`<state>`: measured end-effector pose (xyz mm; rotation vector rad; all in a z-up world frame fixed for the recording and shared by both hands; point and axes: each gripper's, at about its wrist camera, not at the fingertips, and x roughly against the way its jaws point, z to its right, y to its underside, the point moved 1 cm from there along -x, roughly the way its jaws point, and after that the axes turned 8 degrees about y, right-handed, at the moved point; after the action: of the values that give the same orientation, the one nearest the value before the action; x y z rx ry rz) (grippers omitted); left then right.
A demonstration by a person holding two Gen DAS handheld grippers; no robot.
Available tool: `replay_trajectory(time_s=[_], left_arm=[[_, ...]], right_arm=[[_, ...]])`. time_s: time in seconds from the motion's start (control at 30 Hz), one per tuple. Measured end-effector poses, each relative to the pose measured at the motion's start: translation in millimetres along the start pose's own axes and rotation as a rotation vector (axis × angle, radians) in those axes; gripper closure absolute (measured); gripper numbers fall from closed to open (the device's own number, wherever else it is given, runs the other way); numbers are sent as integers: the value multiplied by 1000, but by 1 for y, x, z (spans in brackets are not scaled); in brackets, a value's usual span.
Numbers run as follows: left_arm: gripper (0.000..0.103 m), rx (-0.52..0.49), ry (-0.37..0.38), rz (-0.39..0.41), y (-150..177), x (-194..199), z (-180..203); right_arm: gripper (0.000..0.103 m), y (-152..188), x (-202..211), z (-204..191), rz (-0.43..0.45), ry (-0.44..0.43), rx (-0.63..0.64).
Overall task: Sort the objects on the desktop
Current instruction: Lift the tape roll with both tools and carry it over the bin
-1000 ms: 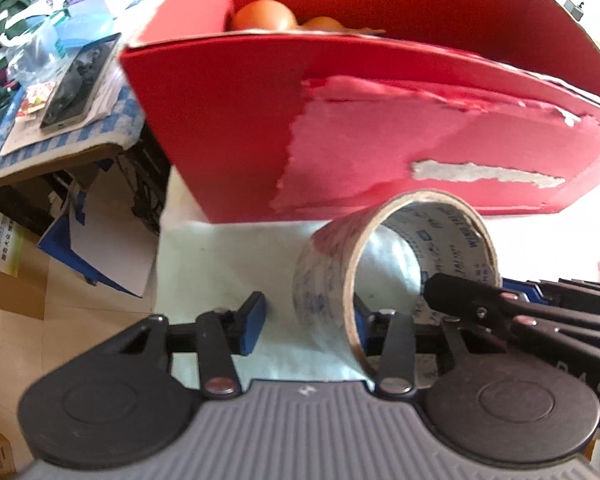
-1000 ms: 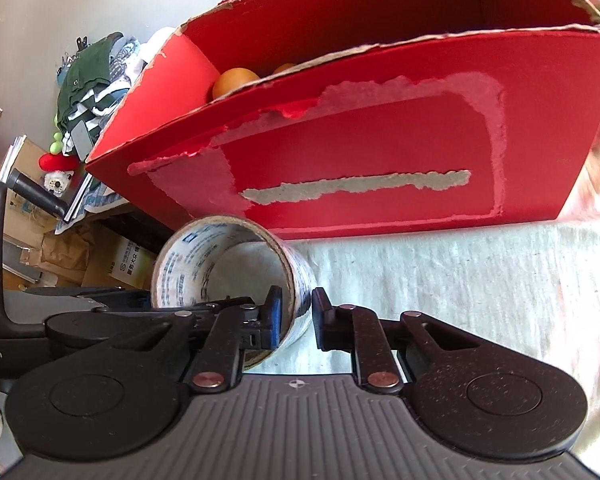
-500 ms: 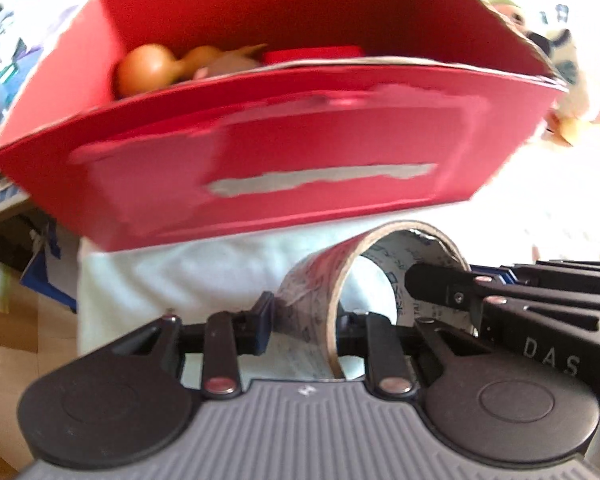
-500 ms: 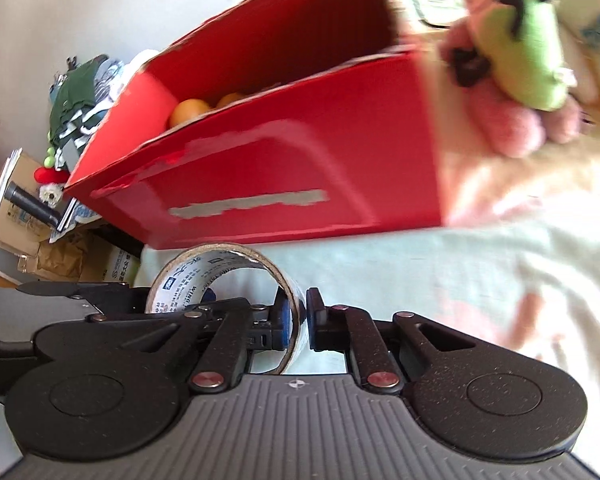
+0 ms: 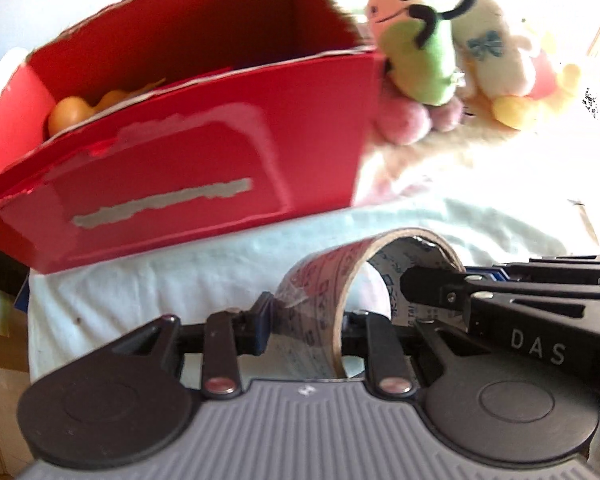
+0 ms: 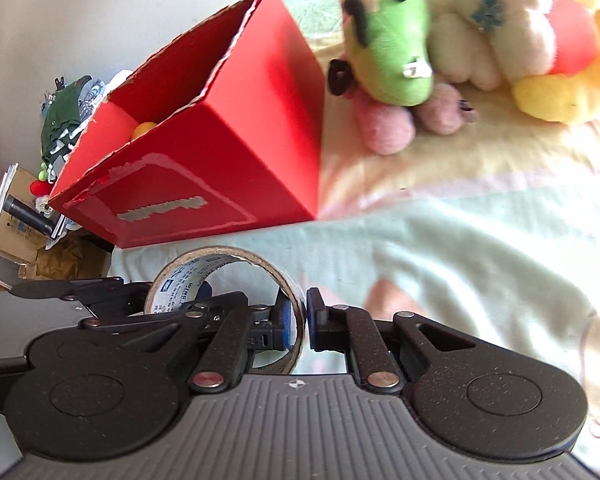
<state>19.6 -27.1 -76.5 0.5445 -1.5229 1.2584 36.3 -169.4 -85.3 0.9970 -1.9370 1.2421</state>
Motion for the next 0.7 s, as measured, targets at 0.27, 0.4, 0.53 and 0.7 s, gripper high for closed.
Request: replay_trajectory(time_s=[0.27,0.4,0.53,0.7], left_arm=[[83,-48,-5,33,10,12,29],[83,-119,-23,46,9,21,38],[83,-135,39,53,-2,26,30],[82,-160,98,91,-19,37,23]], right_arm=[[94,11,16,29,5,-26,-5],[93,12,23,33,17,-44,-53],[93,8,32,27,65,-6,-60],[93,2,44,15,124,47,-58]])
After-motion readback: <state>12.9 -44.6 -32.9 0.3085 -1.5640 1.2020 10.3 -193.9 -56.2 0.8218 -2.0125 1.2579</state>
